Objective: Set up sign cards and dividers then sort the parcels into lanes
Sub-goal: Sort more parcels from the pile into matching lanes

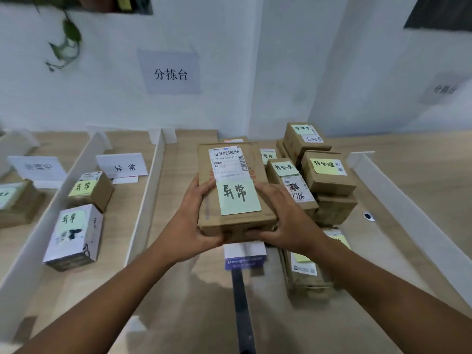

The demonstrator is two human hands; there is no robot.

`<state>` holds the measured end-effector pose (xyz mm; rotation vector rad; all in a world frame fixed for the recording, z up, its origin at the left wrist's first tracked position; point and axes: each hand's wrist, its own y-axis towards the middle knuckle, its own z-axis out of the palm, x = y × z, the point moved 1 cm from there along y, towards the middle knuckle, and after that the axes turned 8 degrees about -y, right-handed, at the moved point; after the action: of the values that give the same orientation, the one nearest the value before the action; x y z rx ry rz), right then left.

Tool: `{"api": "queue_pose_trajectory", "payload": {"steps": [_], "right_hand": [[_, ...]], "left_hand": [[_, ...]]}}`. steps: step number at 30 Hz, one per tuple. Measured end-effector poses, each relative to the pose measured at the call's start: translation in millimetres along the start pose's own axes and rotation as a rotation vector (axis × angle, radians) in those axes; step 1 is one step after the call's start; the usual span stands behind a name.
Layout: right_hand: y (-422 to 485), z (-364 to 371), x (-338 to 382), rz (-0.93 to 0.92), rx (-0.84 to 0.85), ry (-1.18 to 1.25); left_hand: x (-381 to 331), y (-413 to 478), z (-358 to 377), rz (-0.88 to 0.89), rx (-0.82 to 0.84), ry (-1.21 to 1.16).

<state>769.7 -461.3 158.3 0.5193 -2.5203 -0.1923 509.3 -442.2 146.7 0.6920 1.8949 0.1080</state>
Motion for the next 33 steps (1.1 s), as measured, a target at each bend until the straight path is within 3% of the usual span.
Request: {"api": "queue_pose_trajectory", "payload": {"steps": [8, 16, 22, 33], "right_hand": [[-19, 61, 133, -0.157, 0.054, 0.081], [8, 147, 227, -0.174, 0.184, 0.160], [54, 210, 249, -0.138, 0.186, 0.150], [172, 298, 223, 0.059, 0.179, 0.019]], "left_hand": [[-47, -139, -101, -0.103, -0.104, 0.097], [-35, -224, -198, -0.186, -0.147, 0.143], [30, -226, -253, -0.220, -0.108, 0.108], [208, -144, -318, -0.139, 0.005, 0.055]]}}
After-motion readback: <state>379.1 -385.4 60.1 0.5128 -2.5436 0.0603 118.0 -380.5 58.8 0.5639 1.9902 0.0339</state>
